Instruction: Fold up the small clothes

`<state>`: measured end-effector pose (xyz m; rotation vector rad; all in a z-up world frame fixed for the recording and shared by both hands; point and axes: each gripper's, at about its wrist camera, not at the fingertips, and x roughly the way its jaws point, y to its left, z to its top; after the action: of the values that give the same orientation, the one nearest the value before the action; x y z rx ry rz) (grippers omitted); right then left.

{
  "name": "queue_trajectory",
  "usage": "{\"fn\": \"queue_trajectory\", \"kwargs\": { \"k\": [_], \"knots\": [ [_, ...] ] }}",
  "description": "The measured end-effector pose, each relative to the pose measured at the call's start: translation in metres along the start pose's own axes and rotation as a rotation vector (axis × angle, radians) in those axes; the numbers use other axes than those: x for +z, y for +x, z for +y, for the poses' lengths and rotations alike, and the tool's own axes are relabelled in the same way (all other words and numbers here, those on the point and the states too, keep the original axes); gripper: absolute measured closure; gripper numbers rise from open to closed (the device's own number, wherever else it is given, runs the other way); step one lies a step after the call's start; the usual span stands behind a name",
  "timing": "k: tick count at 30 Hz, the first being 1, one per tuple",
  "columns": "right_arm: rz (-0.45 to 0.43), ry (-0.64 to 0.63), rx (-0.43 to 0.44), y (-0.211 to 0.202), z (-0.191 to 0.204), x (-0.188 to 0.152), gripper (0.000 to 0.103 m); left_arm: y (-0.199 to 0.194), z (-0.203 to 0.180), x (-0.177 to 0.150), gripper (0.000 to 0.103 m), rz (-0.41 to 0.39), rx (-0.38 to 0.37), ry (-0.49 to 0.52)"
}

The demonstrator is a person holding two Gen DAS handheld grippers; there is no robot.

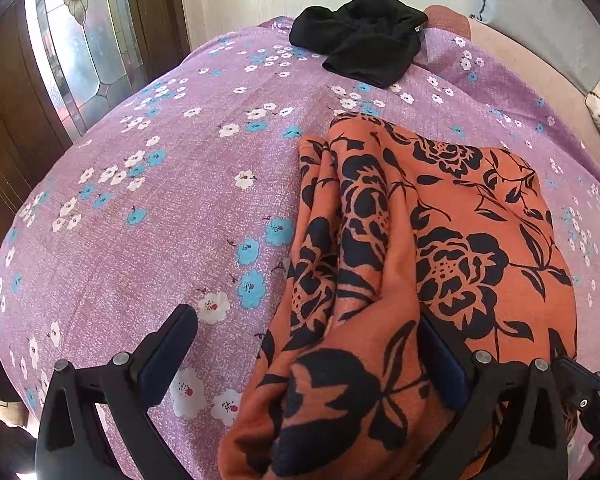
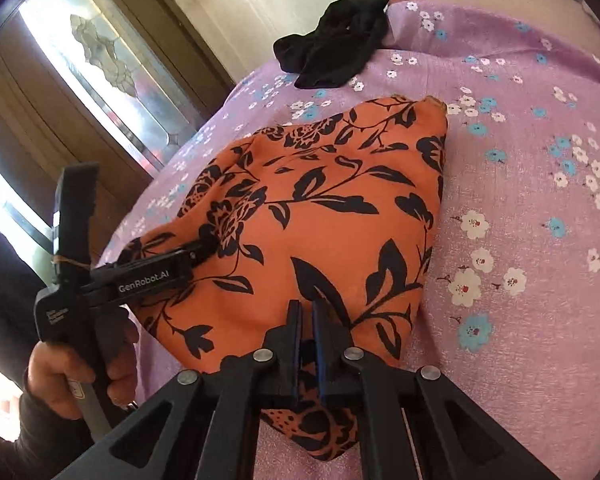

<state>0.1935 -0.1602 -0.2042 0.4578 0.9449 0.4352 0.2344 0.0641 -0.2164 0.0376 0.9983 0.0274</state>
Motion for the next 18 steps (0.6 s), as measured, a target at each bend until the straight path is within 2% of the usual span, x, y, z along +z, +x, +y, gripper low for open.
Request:
{"fn": "queue_trajectory", "kwargs": {
  "k": [7,18],
  "knots": [
    [-0.027,0.031,0.066,-0.007,-0.011,-0.011,0.094,0.002,-0.005,0.001,0.000,-0.022,0.029,0.018],
    [-0.014,0.106,0.118,0.000,-0.019,-0.008,0.094,-0.001,-0.011,-0.002,0.000,-0.066,0.077,0.037]
  ]
}}
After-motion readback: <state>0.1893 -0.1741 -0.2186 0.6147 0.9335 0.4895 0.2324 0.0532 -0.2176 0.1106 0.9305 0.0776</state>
